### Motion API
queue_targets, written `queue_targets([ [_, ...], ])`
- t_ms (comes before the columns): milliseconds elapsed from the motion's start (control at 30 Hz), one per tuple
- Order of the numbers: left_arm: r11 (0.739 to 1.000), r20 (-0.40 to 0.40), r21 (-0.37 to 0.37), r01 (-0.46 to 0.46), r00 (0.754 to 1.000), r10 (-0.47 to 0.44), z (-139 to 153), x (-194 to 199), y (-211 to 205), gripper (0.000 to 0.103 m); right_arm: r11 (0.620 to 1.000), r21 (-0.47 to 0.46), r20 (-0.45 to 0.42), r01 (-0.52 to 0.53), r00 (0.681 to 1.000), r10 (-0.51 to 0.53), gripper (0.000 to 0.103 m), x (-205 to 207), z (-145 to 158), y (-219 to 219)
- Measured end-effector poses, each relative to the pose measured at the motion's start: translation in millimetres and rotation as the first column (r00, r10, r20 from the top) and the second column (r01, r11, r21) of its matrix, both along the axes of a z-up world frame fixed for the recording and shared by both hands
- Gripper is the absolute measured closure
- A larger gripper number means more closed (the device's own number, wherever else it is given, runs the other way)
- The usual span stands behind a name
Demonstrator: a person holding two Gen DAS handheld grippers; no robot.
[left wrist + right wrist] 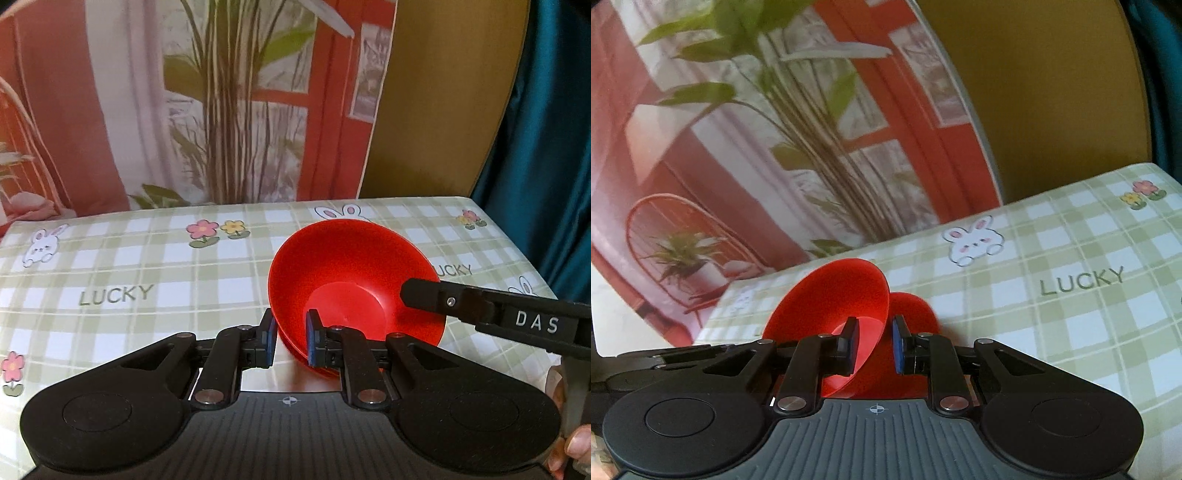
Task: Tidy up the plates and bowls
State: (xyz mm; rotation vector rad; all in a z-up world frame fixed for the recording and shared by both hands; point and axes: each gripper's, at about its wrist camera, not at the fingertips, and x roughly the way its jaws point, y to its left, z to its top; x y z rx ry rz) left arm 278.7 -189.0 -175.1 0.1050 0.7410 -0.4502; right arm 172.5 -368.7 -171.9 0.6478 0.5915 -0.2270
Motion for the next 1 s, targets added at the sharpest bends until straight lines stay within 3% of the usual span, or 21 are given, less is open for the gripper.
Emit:
queue_targets([
  [467, 0.999, 0.003, 0.039, 0.003, 1.000, -0.003, -17.2, 8.5, -14.9, 0.086, 1.000, 0.008, -0.045, 0.018, 0.999, -0.018, 0.085, 5.6, -22.8, -8.5],
  [633, 0.999, 0.011, 0.035, 0.000, 1.000, -0.001, -18.0, 7.8, -16.7, 0.082, 1.000, -0.007, -0.050, 0.015, 0.999, -0.015, 0.085, 3.2, -19.3, -7.6],
  [767, 1.000, 0.029, 0.019, -0.020, 0.999, 0.020, -16.0, 2.9, -12.0, 0.072, 0.999, -0.041, -0.046, 0.006, 0.999, -0.008, 0.085, -1.4, -11.6, -5.0],
  [1000, 0.999, 0.051, -0.022, -0.045, 0.998, 0.046, -5.8, -7.9, -2.3, 0.072, 0.994, -0.111, -0.015, 0.014, 1.000, -0.016, 0.085, -19.7, 10.4, -2.2],
])
